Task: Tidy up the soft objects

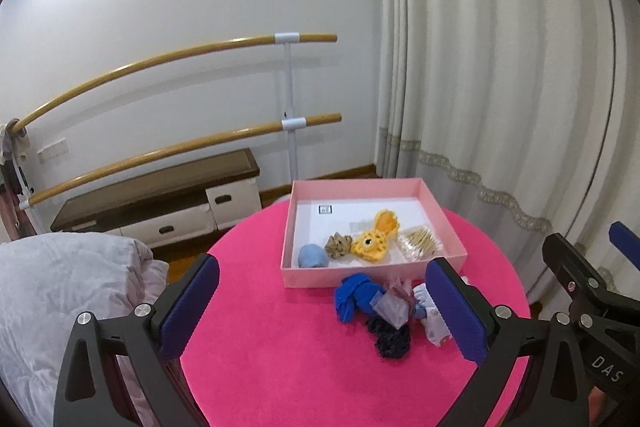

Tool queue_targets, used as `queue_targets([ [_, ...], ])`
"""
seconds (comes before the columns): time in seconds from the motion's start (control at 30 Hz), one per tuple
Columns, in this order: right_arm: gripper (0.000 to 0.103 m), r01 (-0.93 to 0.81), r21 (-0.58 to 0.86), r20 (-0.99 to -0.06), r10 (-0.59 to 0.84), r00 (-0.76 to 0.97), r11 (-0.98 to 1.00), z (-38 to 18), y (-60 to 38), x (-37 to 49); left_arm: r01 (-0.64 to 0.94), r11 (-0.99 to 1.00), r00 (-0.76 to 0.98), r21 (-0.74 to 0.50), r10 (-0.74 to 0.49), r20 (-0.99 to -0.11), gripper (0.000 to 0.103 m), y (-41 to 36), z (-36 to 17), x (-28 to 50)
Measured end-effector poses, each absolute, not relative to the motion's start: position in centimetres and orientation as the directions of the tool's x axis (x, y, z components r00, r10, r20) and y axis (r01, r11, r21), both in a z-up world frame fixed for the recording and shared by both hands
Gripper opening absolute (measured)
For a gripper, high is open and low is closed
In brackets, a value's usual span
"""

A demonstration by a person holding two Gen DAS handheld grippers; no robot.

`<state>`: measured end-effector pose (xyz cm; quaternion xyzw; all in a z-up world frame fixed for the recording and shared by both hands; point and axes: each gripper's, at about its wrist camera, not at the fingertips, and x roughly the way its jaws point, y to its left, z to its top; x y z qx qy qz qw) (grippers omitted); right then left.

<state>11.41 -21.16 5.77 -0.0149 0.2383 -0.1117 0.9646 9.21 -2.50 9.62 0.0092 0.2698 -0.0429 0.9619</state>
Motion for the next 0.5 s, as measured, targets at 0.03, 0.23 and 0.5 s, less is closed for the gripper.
queue_targets([
  [0.03,0.103,0.21,-0.081,-0.451,-0.224,0.864,0.974,5.9,-21.1,11.1,0.088,0.996,0.854,-0.006,-0.079,-0.514,0.102,-2.4,9.7,8.8],
  [0.23,0.103,0.216,-0.077,-0.417,-0.228,0.88,0.973,6.5,-20.8,9.8,0.091,0.996,0.87,-0.011,-0.085,-0.486,0.102,-2.3,10.0,7.2],
  [0.5,0.103,0.225,-0.092,-0.349,-0.243,0.905,0.97,7.4,-20.3,8.0,0.098,0.995,0.888,-0.024,-0.098,-0.45,0.102,-1.9,10.5,5.5],
])
